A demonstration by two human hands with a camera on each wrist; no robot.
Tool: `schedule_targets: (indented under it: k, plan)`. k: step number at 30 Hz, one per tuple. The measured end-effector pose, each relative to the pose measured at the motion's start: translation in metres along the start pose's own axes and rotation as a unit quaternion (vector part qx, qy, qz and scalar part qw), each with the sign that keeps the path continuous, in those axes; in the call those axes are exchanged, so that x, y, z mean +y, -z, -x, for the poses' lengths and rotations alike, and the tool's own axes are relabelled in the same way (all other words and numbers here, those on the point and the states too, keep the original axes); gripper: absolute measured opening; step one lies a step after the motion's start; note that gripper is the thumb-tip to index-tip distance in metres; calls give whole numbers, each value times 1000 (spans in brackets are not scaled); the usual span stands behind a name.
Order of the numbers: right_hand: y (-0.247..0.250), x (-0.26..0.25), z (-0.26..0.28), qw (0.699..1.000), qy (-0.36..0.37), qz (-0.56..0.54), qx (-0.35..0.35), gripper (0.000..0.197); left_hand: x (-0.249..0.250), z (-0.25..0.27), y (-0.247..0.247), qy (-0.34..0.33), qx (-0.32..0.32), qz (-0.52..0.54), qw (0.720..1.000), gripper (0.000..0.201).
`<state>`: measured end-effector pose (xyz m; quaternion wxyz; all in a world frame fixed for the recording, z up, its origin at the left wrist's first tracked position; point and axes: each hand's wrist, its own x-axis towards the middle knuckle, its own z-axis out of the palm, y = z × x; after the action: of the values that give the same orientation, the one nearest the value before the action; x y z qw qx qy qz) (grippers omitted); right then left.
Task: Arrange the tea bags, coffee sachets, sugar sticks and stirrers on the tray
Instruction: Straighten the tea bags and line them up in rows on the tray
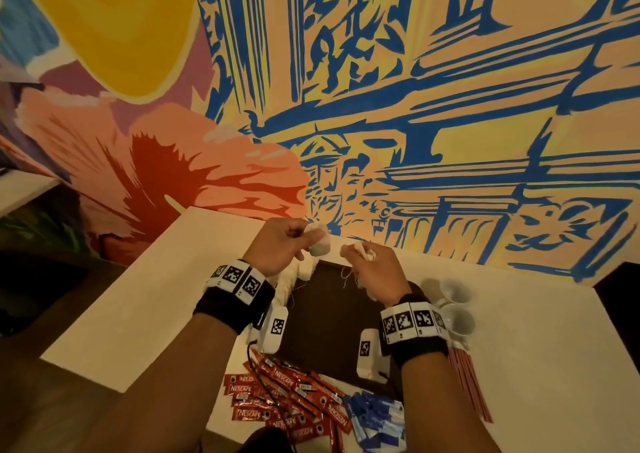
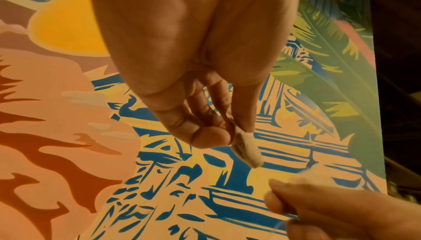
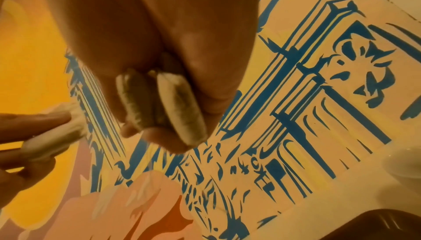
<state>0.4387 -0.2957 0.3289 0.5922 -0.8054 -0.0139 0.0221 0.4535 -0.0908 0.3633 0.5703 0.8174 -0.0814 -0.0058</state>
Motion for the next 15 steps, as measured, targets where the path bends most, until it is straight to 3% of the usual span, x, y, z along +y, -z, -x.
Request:
schedule_targets:
  k: [2, 6, 11, 15]
  plan:
    - [-1, 2, -7, 999, -31, 7, 36, 28, -9, -11, 12, 12, 5, -8, 1000, 20]
    - [-6, 3, -20, 990, -129, -44, 40, 33, -34, -33, 31, 35, 5, -47, 998, 15]
    - [-14, 13, -32, 973, -217, -69, 35, 19, -87, -63, 46, 85, 19, -100, 991, 8]
    - [-23, 17, -39, 956, -269, -108, 54, 11, -132, -83, 48, 99, -20, -173, 980, 15]
